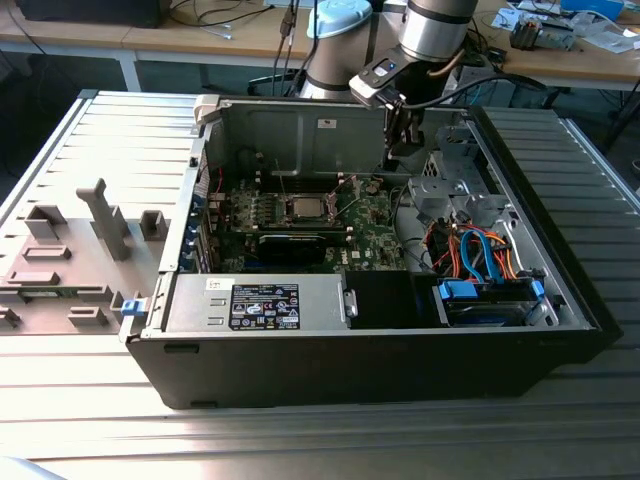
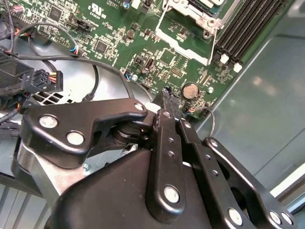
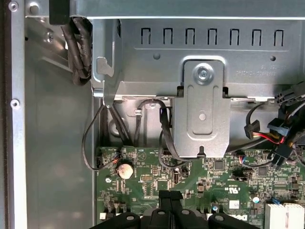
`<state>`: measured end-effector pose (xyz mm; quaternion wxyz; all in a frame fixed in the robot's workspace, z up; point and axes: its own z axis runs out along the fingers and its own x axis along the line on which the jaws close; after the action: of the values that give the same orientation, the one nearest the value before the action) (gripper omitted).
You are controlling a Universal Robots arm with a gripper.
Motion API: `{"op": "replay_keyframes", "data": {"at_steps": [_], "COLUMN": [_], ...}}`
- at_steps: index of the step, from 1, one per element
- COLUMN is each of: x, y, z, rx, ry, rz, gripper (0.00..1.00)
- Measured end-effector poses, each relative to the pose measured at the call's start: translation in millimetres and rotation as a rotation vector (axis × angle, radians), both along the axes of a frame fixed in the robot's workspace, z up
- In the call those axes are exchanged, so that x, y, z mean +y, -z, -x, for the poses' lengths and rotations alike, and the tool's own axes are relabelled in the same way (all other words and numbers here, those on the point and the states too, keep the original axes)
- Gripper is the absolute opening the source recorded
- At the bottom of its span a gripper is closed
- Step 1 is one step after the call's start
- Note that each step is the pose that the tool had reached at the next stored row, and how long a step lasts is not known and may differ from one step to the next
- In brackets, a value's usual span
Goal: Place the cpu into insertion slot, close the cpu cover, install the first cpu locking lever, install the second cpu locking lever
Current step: 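Close the cpu cover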
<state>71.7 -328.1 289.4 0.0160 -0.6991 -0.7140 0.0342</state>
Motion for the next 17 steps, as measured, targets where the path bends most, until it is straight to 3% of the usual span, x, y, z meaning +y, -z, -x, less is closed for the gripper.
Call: {"op": "replay_keyframes", "data": {"at_steps": [4, 5, 7, 10, 17], "x": [0.0, 0.0, -0.1, -0.1, 0.0], "y": [0.0, 0.0, 0.2, 0.5, 0.5], "z": [0.0, 0.1, 0.1, 0.1, 0.1], "rx": [0.0, -0.0036, -0.0242, -0.0482, -0.0495], "ry": [0.0, 0.0, 0.0, 0.0, 0.0], "rz": [-0.0001, -0.0001, 0.0001, -0.0003, -0.0004], "gripper": [0.11, 0.11, 0.11, 0.11, 0.11]}}
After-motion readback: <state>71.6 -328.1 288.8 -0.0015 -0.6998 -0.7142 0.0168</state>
